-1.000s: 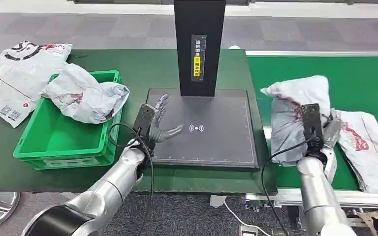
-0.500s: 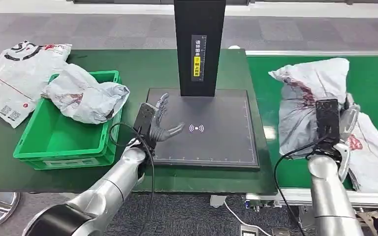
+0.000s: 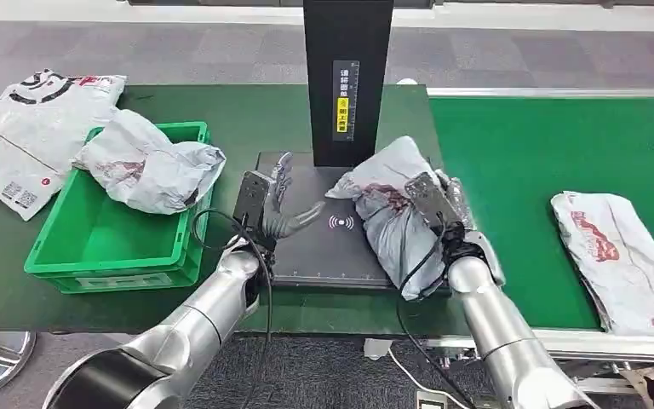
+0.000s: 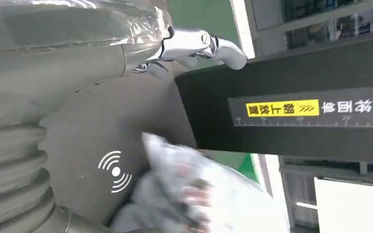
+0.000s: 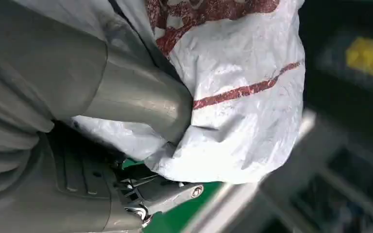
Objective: Moved the parcel from conveyor to table for the left to box.
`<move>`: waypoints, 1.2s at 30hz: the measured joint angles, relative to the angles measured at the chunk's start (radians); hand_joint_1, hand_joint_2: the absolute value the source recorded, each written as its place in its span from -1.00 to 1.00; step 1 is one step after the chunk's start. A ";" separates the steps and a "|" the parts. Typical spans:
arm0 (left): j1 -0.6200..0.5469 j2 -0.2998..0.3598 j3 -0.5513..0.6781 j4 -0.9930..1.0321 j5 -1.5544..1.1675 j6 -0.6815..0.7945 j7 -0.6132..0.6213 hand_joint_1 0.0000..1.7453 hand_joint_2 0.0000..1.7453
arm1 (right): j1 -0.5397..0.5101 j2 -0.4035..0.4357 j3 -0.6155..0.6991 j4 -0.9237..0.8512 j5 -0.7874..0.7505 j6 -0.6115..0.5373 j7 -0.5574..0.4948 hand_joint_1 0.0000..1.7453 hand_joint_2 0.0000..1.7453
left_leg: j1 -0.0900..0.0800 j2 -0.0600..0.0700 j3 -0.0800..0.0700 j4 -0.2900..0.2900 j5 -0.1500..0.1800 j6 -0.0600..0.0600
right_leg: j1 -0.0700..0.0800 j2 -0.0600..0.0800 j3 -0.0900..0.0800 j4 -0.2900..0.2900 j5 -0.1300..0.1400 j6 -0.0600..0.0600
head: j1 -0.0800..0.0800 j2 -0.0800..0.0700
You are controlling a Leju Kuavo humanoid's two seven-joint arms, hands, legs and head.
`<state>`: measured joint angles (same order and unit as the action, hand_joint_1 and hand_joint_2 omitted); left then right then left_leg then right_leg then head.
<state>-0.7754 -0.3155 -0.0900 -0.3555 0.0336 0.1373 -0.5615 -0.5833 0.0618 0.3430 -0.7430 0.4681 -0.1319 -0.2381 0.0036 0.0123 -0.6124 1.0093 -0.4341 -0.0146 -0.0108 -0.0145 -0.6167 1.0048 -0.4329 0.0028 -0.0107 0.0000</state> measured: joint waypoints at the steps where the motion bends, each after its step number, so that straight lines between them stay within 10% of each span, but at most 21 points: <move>1: 0.000 0.000 0.000 0.000 0.001 0.002 -0.003 -1.00 1.00 | -0.011 0.011 0.008 0.027 -0.005 0.024 -0.005 1.00 1.00 | 0.000 0.000 0.000 0.000 0.000 0.000 | 0.000 0.000 0.000 0.000 0.000 0.000 | 0.000 0.000; 16: -0.011 -0.024 -0.001 0.007 0.040 0.042 -0.006 -1.00 1.00 | -0.107 0.108 0.098 0.311 -0.063 0.296 0.026 1.00 1.00 | 0.000 0.000 0.001 0.000 0.000 0.000 | 0.000 0.001 0.000 0.000 0.000 0.000 | 0.000 0.000; 17: -0.012 -0.026 -0.002 0.008 0.041 0.043 -0.007 -1.00 1.00 | -0.108 0.112 0.103 0.319 -0.060 0.296 0.026 -0.44 1.00 | 0.000 0.000 0.001 0.000 0.000 0.000 | 0.000 0.001 0.000 0.000 0.000 0.000 | 0.000 0.000; 18: -0.012 -0.026 -0.002 0.009 0.042 0.043 -0.007 -1.00 1.00 | -0.110 0.114 0.108 0.324 -0.059 0.296 0.025 -1.00 1.00 | 0.000 0.000 0.001 0.000 0.000 0.000 | 0.000 0.001 0.000 0.000 0.000 0.000 | 0.000 0.000; 26: -0.013 -0.027 -0.030 0.009 0.068 0.106 -0.046 -1.00 1.00 | -0.107 0.152 0.140 0.343 -0.039 -0.041 -0.080 -1.00 1.00 | 0.000 0.001 0.000 0.000 0.000 0.000 | 0.001 0.001 0.000 0.000 0.000 0.000 | 0.000 0.000; 36: -0.014 -0.027 -0.054 0.009 0.071 0.115 -0.048 -1.00 1.00 | -0.107 0.157 0.141 0.343 -0.040 -0.066 -0.093 -1.00 1.00 | 0.000 0.000 0.000 0.000 0.000 0.000 | 0.000 0.001 0.000 0.000 0.000 0.000 | 0.000 0.000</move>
<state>-0.7896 -0.3426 -0.1442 -0.3468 0.1049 0.2525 -0.6092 -0.6907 0.2190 0.4841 -0.3998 0.4276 -0.1980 -0.3311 0.0034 0.0126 -0.6121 1.0094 -0.4340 -0.0147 -0.0108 -0.0135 -0.6169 1.0045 -0.4327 0.0027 -0.0103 0.0000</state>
